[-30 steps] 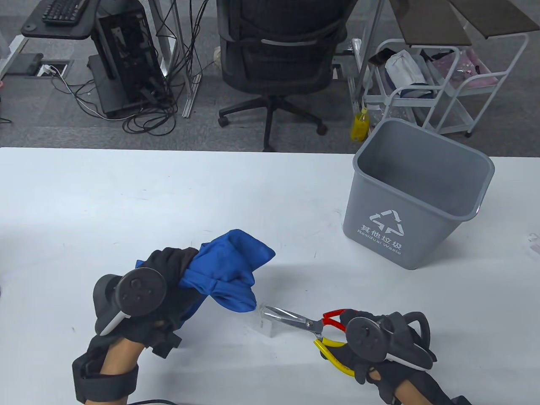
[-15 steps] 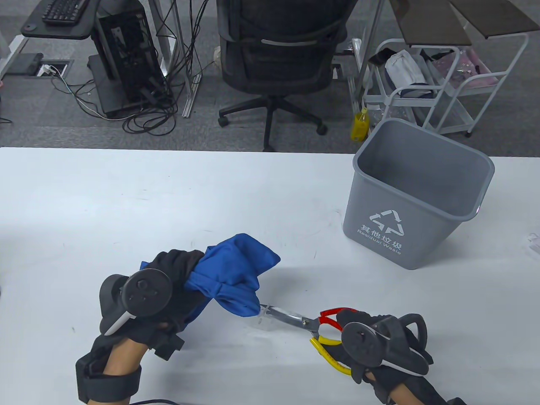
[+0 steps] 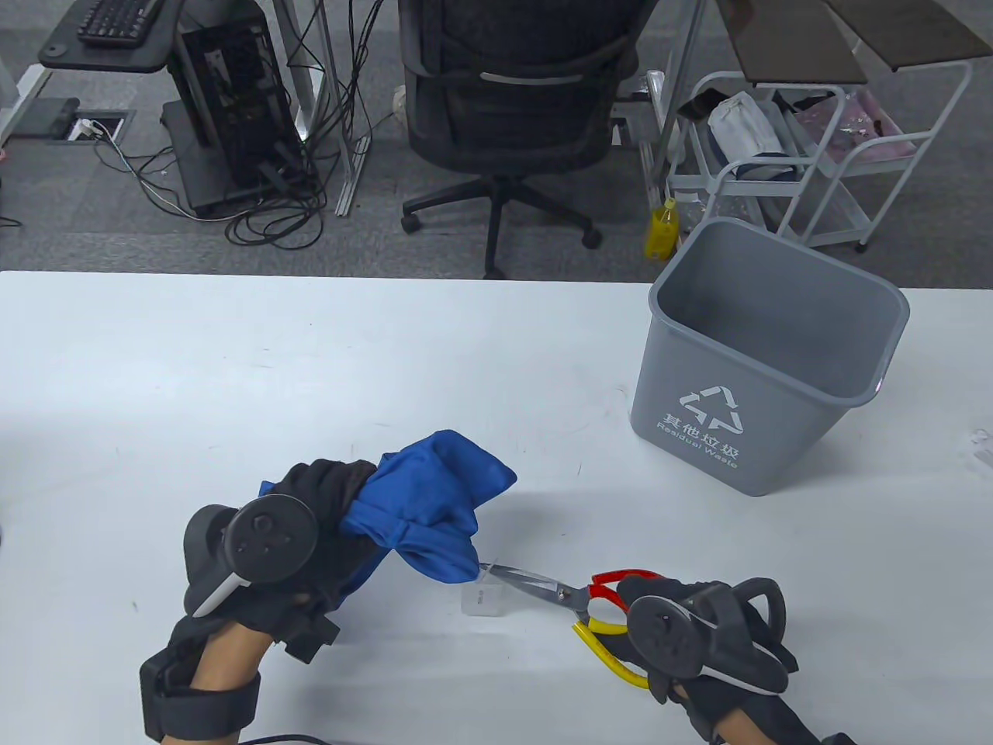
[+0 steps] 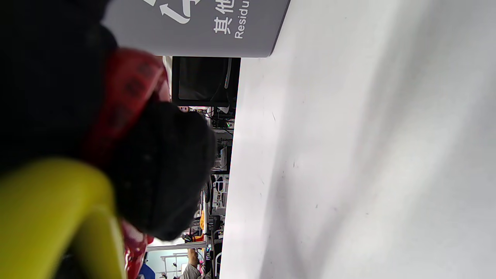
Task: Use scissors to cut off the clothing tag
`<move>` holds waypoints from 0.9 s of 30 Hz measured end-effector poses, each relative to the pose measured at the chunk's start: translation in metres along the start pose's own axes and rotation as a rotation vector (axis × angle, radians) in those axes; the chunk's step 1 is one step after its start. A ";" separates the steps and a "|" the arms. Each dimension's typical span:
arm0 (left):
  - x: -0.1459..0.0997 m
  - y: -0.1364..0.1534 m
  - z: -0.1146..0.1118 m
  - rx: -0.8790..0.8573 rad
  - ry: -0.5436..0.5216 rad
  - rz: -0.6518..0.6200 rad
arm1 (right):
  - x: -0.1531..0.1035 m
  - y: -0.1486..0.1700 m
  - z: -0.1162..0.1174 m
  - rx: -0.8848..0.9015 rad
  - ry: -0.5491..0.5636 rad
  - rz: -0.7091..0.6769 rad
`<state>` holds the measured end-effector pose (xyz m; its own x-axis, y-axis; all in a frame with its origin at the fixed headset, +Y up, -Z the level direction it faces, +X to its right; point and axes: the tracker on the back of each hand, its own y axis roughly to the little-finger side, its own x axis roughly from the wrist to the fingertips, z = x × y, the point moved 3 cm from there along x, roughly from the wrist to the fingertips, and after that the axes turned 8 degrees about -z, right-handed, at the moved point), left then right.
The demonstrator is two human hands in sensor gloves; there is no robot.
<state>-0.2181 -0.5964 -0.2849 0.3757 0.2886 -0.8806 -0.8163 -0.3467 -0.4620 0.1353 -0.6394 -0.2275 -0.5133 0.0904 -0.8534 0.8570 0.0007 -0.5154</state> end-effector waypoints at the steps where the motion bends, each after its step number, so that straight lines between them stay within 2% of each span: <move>1: 0.000 0.000 0.000 0.000 0.000 0.000 | 0.000 0.000 0.000 0.002 0.000 0.000; 9: -0.002 0.002 0.006 -0.033 -0.035 0.002 | 0.000 0.003 0.002 0.008 -0.019 0.017; 27: -0.001 0.002 0.004 -0.028 -0.026 -0.003 | 0.000 0.000 0.002 -0.020 -0.015 0.023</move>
<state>-0.2216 -0.5937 -0.2843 0.3667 0.3124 -0.8763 -0.8026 -0.3701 -0.4678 0.1353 -0.6418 -0.2273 -0.4941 0.0760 -0.8661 0.8691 0.0191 -0.4942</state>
